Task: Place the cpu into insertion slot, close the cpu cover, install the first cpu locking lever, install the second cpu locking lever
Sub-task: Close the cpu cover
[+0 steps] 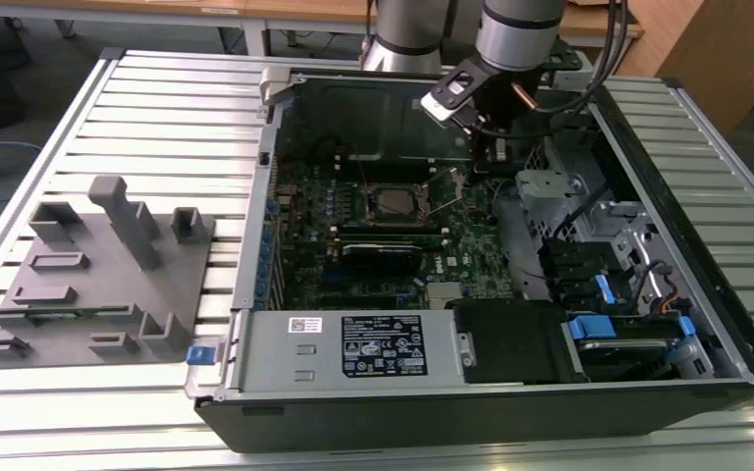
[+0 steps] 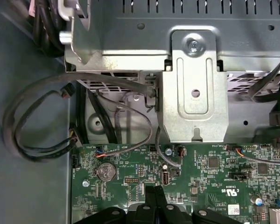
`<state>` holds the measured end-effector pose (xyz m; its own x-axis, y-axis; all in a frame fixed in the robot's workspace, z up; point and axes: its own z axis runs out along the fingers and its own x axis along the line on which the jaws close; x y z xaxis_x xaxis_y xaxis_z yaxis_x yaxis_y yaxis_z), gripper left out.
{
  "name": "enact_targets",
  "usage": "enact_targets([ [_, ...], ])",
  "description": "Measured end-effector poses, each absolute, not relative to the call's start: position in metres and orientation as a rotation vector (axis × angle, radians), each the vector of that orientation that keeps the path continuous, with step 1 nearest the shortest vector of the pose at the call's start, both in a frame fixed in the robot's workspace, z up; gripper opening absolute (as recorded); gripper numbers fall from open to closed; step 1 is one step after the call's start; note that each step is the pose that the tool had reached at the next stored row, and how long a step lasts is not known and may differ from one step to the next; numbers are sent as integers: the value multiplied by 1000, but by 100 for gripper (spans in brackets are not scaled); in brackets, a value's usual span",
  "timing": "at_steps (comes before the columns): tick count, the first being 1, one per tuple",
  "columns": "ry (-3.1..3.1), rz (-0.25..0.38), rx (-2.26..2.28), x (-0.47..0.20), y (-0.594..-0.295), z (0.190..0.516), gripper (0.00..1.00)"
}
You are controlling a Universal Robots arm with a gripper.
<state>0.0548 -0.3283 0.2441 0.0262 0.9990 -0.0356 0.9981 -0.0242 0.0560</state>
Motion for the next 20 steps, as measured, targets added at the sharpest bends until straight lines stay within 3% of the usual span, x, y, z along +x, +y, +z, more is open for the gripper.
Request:
enact_targets([
  [20, 2145, 13, 2199, 54, -328, 236, 11],
])
